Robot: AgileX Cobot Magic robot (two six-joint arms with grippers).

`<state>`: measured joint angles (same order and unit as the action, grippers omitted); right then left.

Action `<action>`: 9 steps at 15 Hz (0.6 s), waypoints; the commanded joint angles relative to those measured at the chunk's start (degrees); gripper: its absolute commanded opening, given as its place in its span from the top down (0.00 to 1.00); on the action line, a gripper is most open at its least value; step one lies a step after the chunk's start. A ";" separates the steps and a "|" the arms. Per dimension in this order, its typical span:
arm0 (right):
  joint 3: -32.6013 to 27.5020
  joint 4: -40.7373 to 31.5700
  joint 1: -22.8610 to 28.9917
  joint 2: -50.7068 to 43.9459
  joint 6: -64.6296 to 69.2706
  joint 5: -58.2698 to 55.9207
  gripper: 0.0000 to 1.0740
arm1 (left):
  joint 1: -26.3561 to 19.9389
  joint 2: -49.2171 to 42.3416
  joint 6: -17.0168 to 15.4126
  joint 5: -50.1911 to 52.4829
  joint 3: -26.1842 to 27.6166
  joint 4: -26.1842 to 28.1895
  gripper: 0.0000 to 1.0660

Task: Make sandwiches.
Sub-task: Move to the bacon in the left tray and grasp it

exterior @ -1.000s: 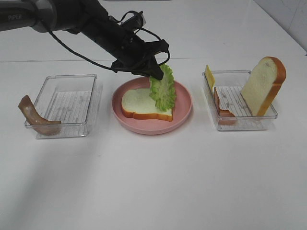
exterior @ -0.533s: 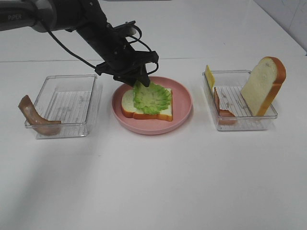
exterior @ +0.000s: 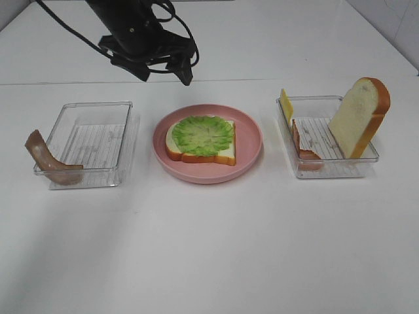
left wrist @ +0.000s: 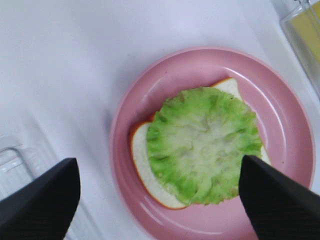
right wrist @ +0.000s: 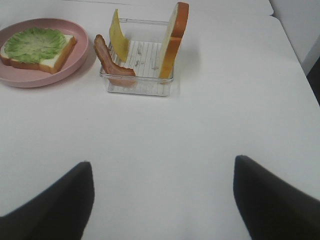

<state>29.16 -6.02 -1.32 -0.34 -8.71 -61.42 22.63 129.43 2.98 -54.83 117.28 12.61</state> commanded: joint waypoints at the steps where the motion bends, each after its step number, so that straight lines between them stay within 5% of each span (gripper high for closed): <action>1: -0.11 -0.17 0.00 -0.74 -0.29 0.40 0.31 | -0.17 -3.90 -3.90 -4.58 0.29 -5.61 0.24; 9: -0.11 -0.17 0.00 -0.74 -0.29 0.40 0.31 | -9.17 -8.65 -6.70 -19.02 0.29 -6.88 0.24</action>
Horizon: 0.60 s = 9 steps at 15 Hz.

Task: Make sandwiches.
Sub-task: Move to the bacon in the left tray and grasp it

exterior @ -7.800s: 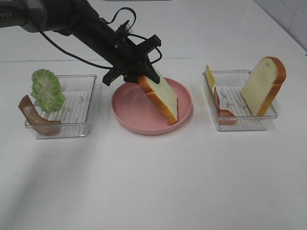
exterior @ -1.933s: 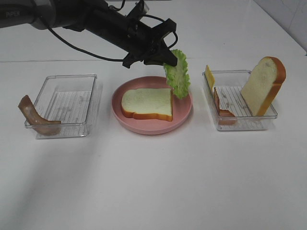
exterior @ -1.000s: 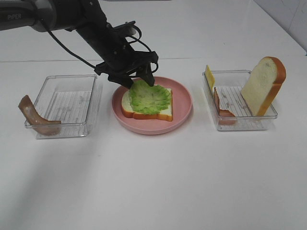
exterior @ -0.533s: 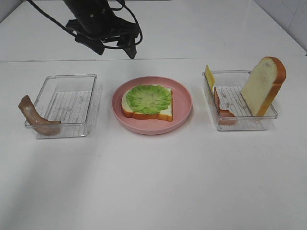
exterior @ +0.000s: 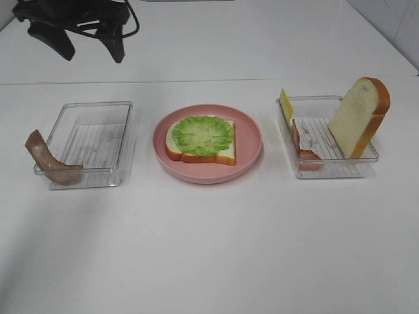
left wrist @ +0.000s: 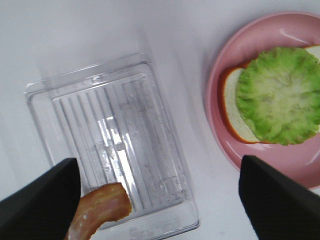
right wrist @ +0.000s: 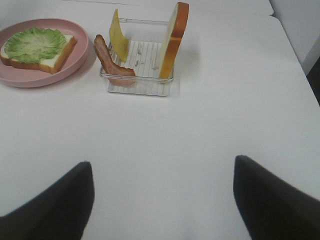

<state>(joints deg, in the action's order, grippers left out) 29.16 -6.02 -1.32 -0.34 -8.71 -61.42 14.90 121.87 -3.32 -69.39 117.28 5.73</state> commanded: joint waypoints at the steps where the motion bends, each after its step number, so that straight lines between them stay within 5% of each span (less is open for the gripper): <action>1: -0.11 -0.17 0.00 -0.74 -0.29 0.40 0.31 | -2.12 -1.72 -0.29 -4.47 0.29 -0.06 0.24; 4: -0.11 -0.17 0.00 -0.74 -0.29 0.40 0.31 | -3.21 -5.73 0.29 -4.47 -1.95 -3.84 0.25; 9: -0.11 -0.17 0.00 -0.74 -0.29 0.40 0.31 | -6.19 -17.88 0.29 -4.35 -21.54 -6.93 0.28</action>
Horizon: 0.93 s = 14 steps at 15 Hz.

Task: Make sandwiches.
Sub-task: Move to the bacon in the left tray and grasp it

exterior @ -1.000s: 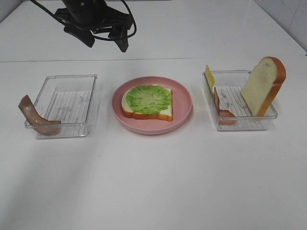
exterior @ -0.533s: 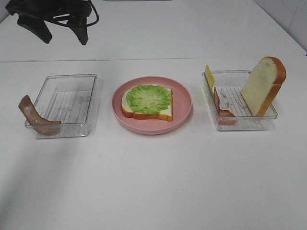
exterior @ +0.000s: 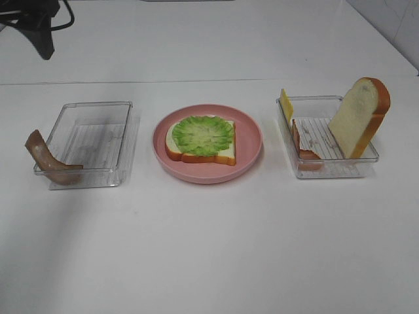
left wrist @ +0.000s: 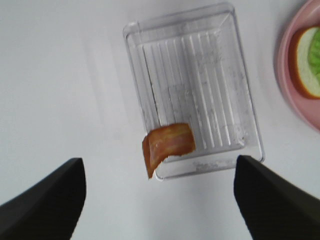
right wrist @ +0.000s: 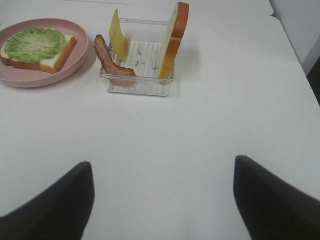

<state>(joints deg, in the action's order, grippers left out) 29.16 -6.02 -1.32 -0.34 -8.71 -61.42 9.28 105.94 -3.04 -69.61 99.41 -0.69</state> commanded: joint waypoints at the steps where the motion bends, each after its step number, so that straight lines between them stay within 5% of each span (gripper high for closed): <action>1: -0.11 -0.17 0.00 -0.74 -0.29 0.40 0.31 | -0.57 -2.35 0.00 -4.13 -4.76 -0.69 0.28; 8: -0.11 -0.17 0.00 -0.74 -0.29 0.40 0.31 | -0.57 -2.06 -2.23 8.88 -19.65 -0.86 0.28; 11: -0.11 -0.17 0.00 -0.74 -0.29 0.40 0.31 | -0.57 0.80 -5.16 10.60 -20.28 -0.86 0.30; 12: -0.11 -0.17 0.00 -0.74 -0.29 0.40 0.31 | -0.57 3.95 -9.00 12.49 -20.28 -0.74 0.37; 14: -0.11 -0.17 0.00 -0.74 -0.29 0.40 0.31 | -0.57 6.07 -9.40 14.27 -20.23 -0.17 0.39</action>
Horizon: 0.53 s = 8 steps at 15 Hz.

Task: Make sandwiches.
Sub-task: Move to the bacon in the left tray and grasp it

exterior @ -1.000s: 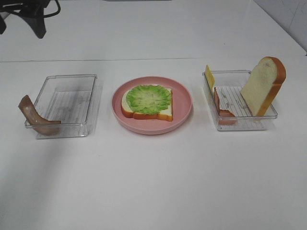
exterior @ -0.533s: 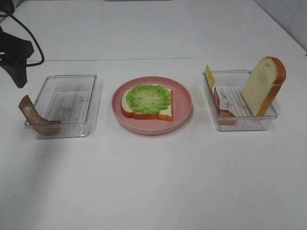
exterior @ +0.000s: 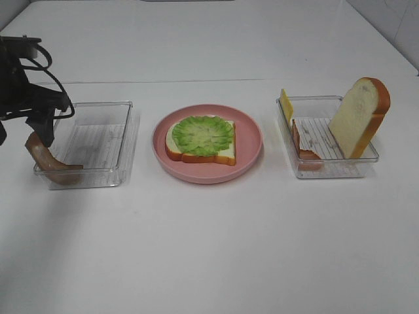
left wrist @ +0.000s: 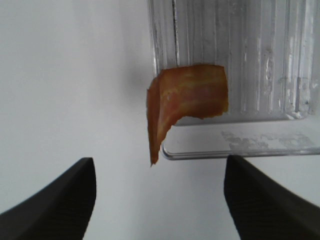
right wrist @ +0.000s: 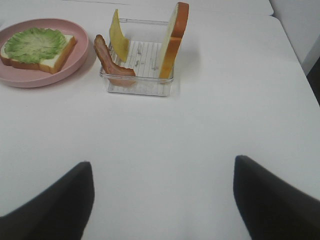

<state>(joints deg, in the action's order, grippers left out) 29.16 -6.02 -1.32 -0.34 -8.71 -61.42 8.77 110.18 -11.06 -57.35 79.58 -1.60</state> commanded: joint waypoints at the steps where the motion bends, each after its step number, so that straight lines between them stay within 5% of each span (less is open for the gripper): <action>1: -0.11 -0.17 0.00 -0.74 -0.29 0.40 0.31 | -0.06 3.09 -1.38 3.27 -0.40 0.97 0.41; 8: -0.11 -0.17 0.00 -0.74 -0.29 0.40 0.31 | -0.06 3.84 -1.60 6.76 -0.40 1.15 0.64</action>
<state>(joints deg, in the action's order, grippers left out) 29.16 -6.02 -1.32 -0.34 -8.71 -61.42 8.77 113.90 -12.20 -50.88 79.53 -0.63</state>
